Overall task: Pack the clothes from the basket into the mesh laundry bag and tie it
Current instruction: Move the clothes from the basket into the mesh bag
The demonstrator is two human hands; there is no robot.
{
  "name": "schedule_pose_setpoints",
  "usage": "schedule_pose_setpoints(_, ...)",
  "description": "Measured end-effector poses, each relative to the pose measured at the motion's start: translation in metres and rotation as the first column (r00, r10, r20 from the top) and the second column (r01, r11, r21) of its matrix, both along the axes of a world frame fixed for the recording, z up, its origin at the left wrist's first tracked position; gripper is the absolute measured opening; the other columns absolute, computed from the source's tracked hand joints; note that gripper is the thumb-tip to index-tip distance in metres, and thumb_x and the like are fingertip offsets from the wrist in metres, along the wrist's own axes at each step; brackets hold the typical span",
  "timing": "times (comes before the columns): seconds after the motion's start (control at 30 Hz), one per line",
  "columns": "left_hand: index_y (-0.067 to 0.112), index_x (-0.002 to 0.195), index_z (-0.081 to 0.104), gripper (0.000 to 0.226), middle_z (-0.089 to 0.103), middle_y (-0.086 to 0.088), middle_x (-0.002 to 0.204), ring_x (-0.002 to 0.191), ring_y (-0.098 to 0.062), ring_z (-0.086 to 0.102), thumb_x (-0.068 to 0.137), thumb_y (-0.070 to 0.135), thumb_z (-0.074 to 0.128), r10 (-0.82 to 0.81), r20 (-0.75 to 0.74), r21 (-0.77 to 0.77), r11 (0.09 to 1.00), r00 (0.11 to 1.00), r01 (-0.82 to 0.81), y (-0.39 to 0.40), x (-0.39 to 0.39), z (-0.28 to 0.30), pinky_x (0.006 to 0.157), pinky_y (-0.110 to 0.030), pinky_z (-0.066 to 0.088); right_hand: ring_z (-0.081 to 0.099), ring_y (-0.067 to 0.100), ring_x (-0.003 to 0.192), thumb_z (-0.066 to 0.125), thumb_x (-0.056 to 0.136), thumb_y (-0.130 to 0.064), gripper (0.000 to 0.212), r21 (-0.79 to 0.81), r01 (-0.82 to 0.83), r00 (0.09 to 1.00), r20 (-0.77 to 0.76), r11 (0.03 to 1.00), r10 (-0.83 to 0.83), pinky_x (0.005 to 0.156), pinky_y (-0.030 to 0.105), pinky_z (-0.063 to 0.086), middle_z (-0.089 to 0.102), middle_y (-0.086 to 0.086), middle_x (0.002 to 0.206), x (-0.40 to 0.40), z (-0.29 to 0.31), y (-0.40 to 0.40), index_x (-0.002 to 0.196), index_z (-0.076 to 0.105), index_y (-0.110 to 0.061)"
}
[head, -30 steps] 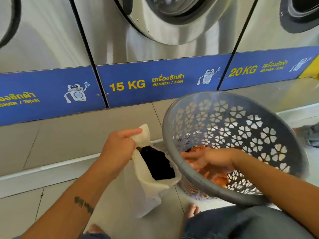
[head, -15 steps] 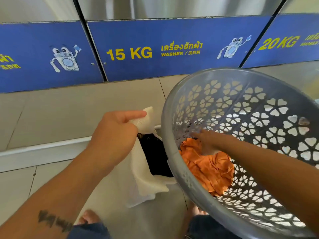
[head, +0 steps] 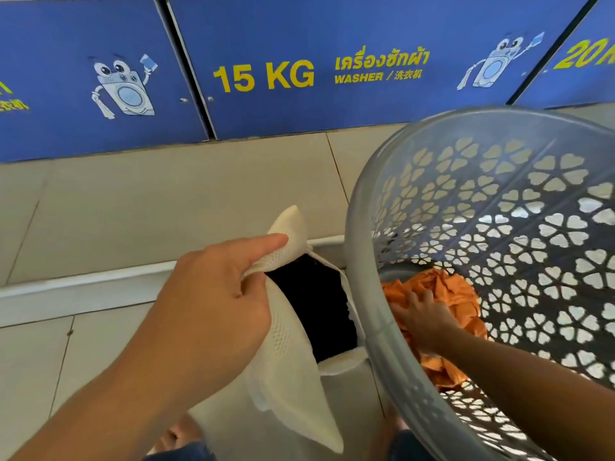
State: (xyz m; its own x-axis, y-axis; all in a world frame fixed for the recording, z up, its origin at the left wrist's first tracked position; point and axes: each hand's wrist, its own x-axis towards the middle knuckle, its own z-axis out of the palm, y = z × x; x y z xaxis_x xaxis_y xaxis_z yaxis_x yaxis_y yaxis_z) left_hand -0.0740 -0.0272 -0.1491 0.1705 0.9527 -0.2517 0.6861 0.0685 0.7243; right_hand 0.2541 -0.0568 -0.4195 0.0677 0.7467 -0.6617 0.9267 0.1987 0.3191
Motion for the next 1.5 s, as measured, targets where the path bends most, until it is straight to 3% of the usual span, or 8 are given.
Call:
schedule_pose_setpoints(0.13, 0.053, 0.132, 0.051, 0.051, 0.052, 0.025, 0.133, 0.116, 0.001, 0.053, 0.084, 0.044, 0.066, -0.008, -0.031, -0.033, 0.999, 0.999, 0.007, -0.004, -0.001, -0.010, 0.089, -0.011, 0.039, 0.056, 0.034, 0.115, 0.070, 0.084, -0.029, 0.064, -0.065, -0.054, 0.996, -0.074, 0.996, 0.050, 0.089, 0.043, 0.054, 0.051, 0.011, 0.135, -0.003, 0.028, 0.013, 0.142, 0.042, -0.033)
schedule_pose_setpoints(0.23, 0.049, 0.142, 0.040, 0.070, 0.037, 0.024, 0.147, 0.136, -0.007, 0.037, 0.083, 0.030, 0.072, -0.055, -0.087, -0.076, 0.996, 0.995, 0.049, -0.011, 0.000, -0.020, 0.107, -0.025, 0.033, 0.060, 0.027, 0.113, 0.071, 0.081, -0.026, 0.058, -0.034, -0.015, 0.984, -0.181, 0.999, 0.009, 0.091, 0.041, 0.055, 0.058, 0.003, 0.124, -0.001, 0.055, 0.023, 0.135, 0.050, -0.032)
schedule_pose_setpoints(0.43, 0.037, 0.123, 0.065, 0.054, 0.067, 0.002, 0.114, 0.061, -0.003, 0.059, 0.085, 0.002, 0.049, 0.088, 0.125, -0.061, 0.995, 0.988, -0.081, 0.004, 0.004, 0.006, 0.048, -0.015, 0.040, 0.060, 0.030, 0.112, 0.057, 0.072, -0.023, 0.068, 0.174, 0.045, 0.920, -0.391, 0.984, 0.028, 0.086, 0.040, 0.054, 0.058, 0.004, 0.122, -0.016, 0.149, 0.031, 0.137, 0.044, -0.040)
schedule_pose_setpoints(0.6, 0.037, 0.100, 0.077, 0.056, 0.071, 0.005, 0.114, 0.092, -0.020, 0.064, 0.078, -0.004, 0.046, 0.166, 0.336, -0.143, 0.982, 0.927, -0.124, -0.001, 0.003, 0.035, 0.078, -0.031, 0.051, 0.053, 0.014, 0.118, 0.062, 0.074, -0.017, 0.065, 0.413, 0.194, 0.791, -0.602, 0.890, 0.107, 0.086, 0.022, 0.041, 0.046, -0.016, 0.145, -0.037, 0.241, -0.003, 0.135, 0.051, -0.034)
schedule_pose_setpoints(0.9, 0.041, 0.093, 0.078, 0.062, 0.072, -0.001, 0.112, 0.090, -0.026, 0.063, 0.070, -0.007, 0.046, 0.176, 0.721, -0.078, 0.982, 0.670, -0.174, -0.035, -0.028, 0.123, 0.080, -0.038, 0.051, 0.052, 0.006, 0.068, 0.070, 0.076, -0.016, 0.042, 0.618, 0.701, 0.559, -0.786, 0.356, 0.265, 0.064, 0.023, 0.033, 0.056, -0.011, 0.079, -0.102, 0.368, -0.052, 0.115, 0.062, -0.030)
schedule_pose_setpoints(1.2, 0.024, 0.108, 0.074, 0.056, 0.076, -0.006, 0.105, 0.094, -0.027, 0.070, 0.080, -0.013, 0.043, 0.101, 0.892, -0.053, 0.991, 0.440, -0.119, -0.049, -0.035, 0.146, 0.087, -0.043, 0.051, 0.051, 0.002, 0.062, 0.064, 0.076, -0.006, 0.035, 0.415, 0.775, 0.190, -0.872, 0.476, 0.451, 0.058, 0.013, 0.039, 0.055, -0.014, 0.068, -0.226, 0.370, -0.064, 0.097, 0.052, -0.031)
schedule_pose_setpoints(1.33, 0.023, 0.110, 0.073, 0.060, 0.075, -0.009, 0.106, 0.086, -0.024, 0.071, 0.077, -0.015, 0.040, 0.101, 0.873, -0.047, 0.991, 0.477, -0.124, -0.053, -0.045, 0.143, 0.078, -0.038, 0.053, 0.054, 0.009, 0.091, 0.053, 0.081, -0.003, 0.027, 0.583, 0.549, 0.219, -0.792, 0.599, 0.570, 0.081, 0.025, 0.042, 0.064, -0.008, 0.097, -0.247, 0.339, -0.060, 0.100, 0.062, -0.019)
schedule_pose_setpoints(1.5, 0.032, 0.114, 0.073, 0.070, 0.067, -0.002, 0.126, 0.102, -0.029, 0.066, 0.076, -0.016, 0.038, 0.137, 0.790, -0.100, 0.991, 0.598, -0.094, -0.062, -0.049, 0.124, 0.076, -0.039, 0.051, 0.042, 0.032, 0.124, 0.040, 0.089, -0.028, 0.047, 0.701, -0.062, 0.697, -0.479, 0.711, 0.533, 0.109, 0.047, 0.028, 0.063, 0.007, 0.132, -0.244, 0.307, -0.041, 0.127, 0.063, -0.012)
